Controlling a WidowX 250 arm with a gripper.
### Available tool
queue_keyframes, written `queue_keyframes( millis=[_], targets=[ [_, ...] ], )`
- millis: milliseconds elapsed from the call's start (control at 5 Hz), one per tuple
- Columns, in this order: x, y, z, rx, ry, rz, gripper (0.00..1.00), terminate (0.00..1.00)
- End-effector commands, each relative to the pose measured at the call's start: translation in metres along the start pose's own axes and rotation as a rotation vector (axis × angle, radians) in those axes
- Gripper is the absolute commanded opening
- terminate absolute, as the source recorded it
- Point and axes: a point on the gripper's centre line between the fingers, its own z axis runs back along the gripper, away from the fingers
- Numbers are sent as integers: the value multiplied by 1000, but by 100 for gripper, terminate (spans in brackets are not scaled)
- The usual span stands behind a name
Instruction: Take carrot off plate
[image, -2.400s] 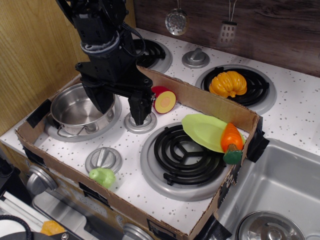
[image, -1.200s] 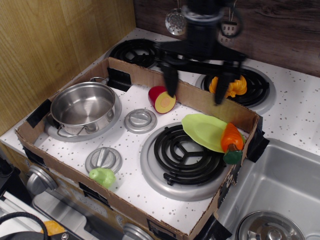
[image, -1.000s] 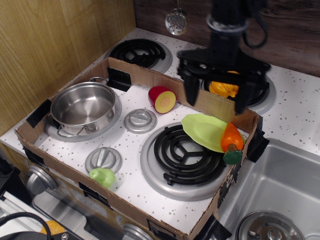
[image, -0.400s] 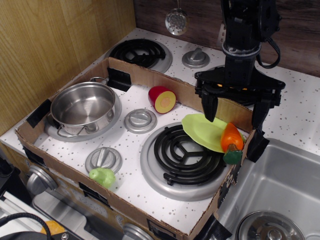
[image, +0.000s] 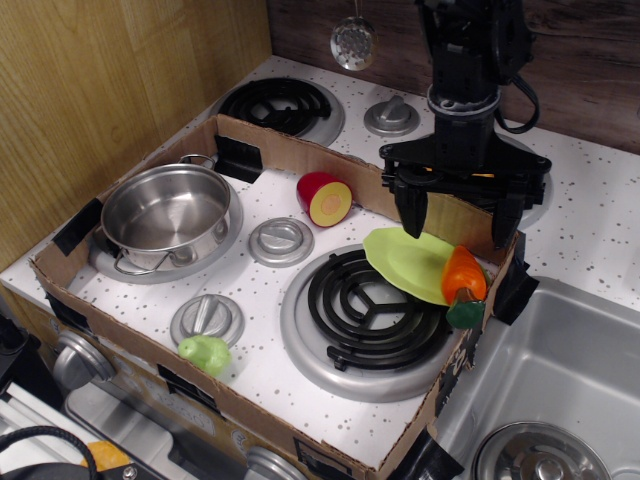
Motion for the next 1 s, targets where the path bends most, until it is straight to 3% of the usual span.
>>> queue_keyframes(
  millis=[0, 800],
  targets=[
    [-3, 3, -4, -23, -21, 17, 100, 0],
    [-26, 2, -33, -39, -42, 20, 100, 0]
  ],
)
